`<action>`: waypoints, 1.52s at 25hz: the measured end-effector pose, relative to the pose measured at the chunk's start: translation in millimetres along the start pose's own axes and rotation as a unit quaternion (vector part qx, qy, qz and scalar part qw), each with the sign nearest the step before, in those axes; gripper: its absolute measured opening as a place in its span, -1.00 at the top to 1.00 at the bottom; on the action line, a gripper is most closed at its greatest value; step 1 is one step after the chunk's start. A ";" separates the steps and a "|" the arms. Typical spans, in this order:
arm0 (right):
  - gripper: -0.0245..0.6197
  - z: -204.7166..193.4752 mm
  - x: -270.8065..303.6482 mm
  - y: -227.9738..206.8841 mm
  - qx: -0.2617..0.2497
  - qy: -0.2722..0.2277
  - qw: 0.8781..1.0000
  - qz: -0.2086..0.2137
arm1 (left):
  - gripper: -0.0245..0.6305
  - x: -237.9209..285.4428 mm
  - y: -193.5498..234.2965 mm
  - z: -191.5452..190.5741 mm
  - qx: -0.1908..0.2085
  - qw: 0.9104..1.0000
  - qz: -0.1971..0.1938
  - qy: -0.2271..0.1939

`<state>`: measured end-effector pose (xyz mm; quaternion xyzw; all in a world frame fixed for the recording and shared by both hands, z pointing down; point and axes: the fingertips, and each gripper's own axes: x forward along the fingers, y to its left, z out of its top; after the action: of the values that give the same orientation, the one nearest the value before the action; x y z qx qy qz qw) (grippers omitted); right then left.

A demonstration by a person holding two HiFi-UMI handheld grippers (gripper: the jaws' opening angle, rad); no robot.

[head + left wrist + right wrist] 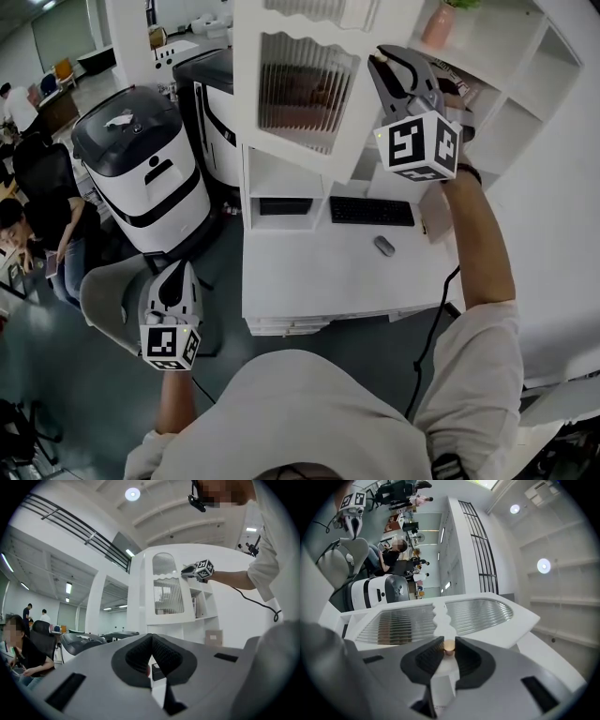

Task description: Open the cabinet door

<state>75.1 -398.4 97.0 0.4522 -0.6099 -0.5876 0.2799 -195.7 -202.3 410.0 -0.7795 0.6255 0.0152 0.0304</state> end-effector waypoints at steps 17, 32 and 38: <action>0.69 61.6 -24.5 9.1 -0.043 -0.019 0.999 0.008 | 0.93 -26.0 20.0 2.3 0.003 1.000 0.018 -0.007; 0.69 105.4 -44.6 9.3 -0.075 -0.019 0.997 0.018 | 0.93 -54.3 11.0 13.3 0.008 0.999 0.040 -0.006; 0.69 118.0 -48.5 12.5 -0.111 -0.017 0.994 0.014 | 0.93 -60.3 9.0 15.3 0.009 0.999 0.047 -0.008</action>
<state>-9.6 -302.2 100.4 0.4000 -0.5517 -0.6553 0.3258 -217.3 -144.5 398.2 -0.7487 0.6614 0.0174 0.0412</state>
